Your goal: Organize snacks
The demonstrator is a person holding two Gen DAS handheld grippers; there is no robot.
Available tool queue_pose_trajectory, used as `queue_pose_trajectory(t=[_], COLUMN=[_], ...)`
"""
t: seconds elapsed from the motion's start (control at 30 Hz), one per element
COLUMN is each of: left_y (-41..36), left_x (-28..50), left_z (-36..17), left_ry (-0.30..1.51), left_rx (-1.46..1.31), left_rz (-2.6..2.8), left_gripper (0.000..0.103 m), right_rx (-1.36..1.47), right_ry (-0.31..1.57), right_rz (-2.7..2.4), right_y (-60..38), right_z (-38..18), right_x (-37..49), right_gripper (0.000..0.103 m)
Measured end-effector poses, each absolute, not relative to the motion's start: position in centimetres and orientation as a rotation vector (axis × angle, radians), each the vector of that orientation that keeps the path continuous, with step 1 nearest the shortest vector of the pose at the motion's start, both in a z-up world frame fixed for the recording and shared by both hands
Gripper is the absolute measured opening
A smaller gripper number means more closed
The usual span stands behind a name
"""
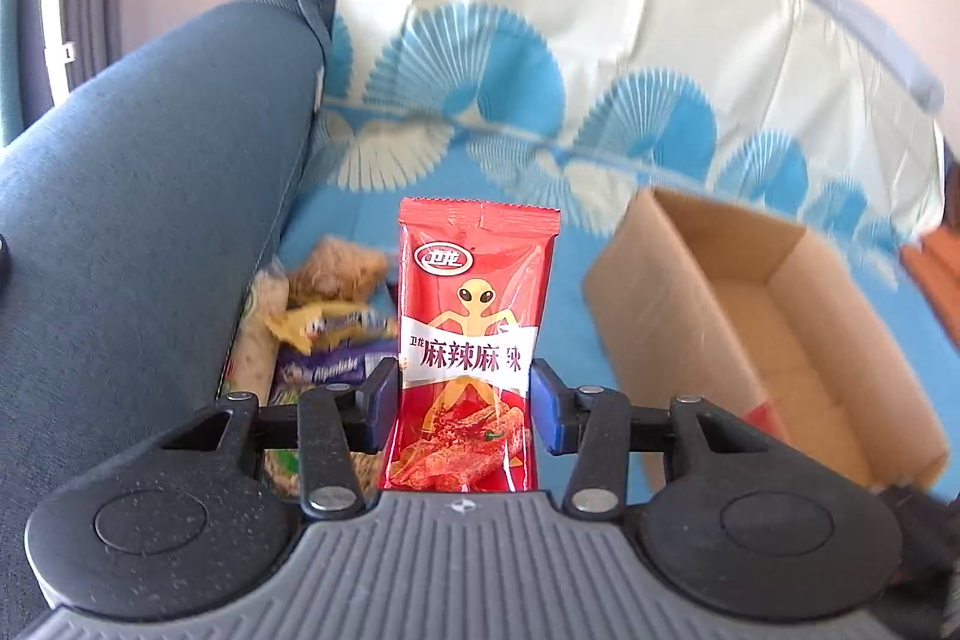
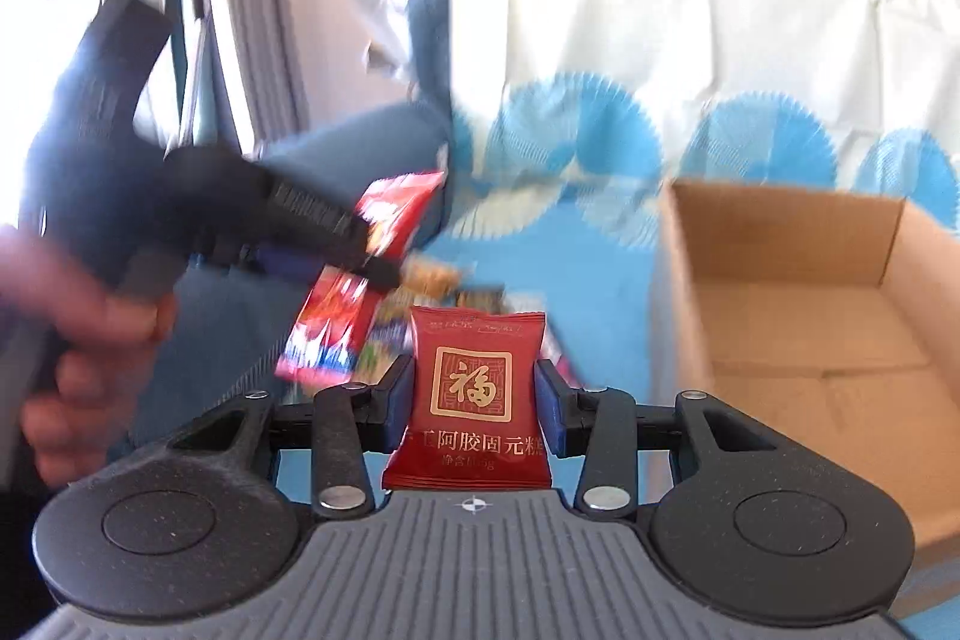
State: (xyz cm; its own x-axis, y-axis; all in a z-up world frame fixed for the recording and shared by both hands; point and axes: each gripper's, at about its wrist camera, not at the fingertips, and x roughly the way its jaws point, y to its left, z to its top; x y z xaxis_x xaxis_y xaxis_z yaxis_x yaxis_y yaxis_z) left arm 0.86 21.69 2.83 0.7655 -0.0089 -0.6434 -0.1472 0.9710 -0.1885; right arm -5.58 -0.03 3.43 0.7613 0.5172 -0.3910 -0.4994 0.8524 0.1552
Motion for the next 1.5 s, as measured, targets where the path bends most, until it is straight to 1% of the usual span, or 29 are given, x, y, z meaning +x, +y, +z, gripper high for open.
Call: queue_pose_trajectory(t=[0.13, 0.27, 0.47, 0.6, 0.7, 0.87, 1.03, 1.27, 1.37, 1.5], left_y=[21.2, 20.3, 19.2, 18.1, 16.7, 13.2, 8.9, 1.9, 0.5, 0.5], left_x=[1.3, 1.9, 2.6, 3.4, 4.3, 5.4, 5.8, 7.0, 6.8, 7.2], left_z=[4.1, 4.6, 4.6, 4.6, 4.6, 5.1, 5.5, 5.7, 5.3, 5.0], left_ry=[0.669, 0.655, 0.657, 0.647, 0.634, 0.572, 0.496, 0.413, 0.414, 0.438], left_rx=[-0.269, -0.265, -0.278, -0.275, -0.269, -0.26, -0.228, -0.079, -0.054, -0.093], left_rz=[0.093, 0.096, 0.096, 0.091, 0.082, 0.034, -0.045, -0.182, -0.225, -0.251], left_gripper=[0.05, 0.05, 0.05, 0.05, 0.05, 0.05, 0.05, 0.05, 0.05, 0.05], right_rx=[0.094, 0.103, 0.107, 0.156, 0.136, 0.071, 0.066, 0.115, 0.114, 0.098], right_ry=[0.333, 0.306, 0.287, 0.342, 0.302, 0.3, 0.314, 0.349, 0.347, 0.356], right_rz=[0.538, 0.487, 0.396, 0.34, 0.347, 0.331, 0.272, 0.178, 0.155, 0.132], right_y=[-3.2, -6.6, -11.1, -13.0, -13.4, -14.0, -16.1, -19.6, -20.5, -21.0], right_z=[7.1, 8.4, 8.0, 6.2, 6.8, 7.1, 7.2, 6.8, 6.7, 6.4], right_x=[-4.1, -0.8, 3.4, 4.1, 3.8, 4.1, 4.6, 5.1, 4.9, 5.1], right_gripper=[0.044, 0.044, 0.044, 0.044, 0.044, 0.044, 0.044, 0.044, 0.044, 0.044])
